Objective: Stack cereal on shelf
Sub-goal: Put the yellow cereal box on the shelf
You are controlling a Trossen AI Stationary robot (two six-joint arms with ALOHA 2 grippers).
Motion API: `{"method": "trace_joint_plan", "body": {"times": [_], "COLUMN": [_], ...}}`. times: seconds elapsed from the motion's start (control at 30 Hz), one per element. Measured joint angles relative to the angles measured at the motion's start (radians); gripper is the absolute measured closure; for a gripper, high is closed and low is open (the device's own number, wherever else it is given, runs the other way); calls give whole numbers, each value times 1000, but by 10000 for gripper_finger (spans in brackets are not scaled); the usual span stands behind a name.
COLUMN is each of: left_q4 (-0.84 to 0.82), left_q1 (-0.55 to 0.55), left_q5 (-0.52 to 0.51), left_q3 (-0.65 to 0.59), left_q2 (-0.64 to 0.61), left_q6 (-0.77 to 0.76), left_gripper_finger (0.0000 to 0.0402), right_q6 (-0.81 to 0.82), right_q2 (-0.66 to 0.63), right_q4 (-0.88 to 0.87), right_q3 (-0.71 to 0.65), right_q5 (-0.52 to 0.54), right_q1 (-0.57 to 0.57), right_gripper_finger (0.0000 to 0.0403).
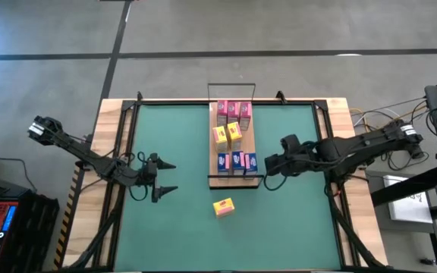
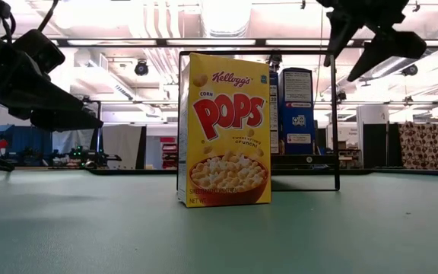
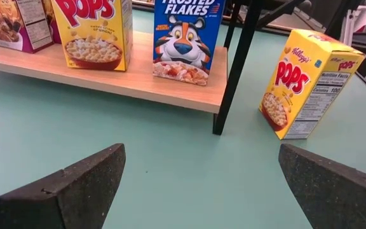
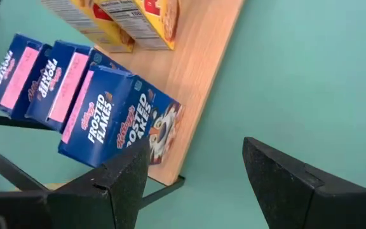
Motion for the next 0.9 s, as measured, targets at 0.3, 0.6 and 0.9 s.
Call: {"method": "trace_joint_plan", "body": {"times": [0.3,0.6,0.9], "left_q4": [1,0,0], "left_q1": [0,0,0], "left_q5": [0,0,0], "left_q3": [0,0,0], "left_q2": [6,6,5], "left_q6": [0,0,0], "left_gripper_finger": [3,3,3], "right_q6": [101,-79,-101], "right_q2": [130,264,317], "right_q4": [-165,-278,-257], "right_q3": [202,398,485], "right_q5": [-59,-207,-205], "right_q1": [58,146,174], "right_gripper_finger": [163,163,163]}}
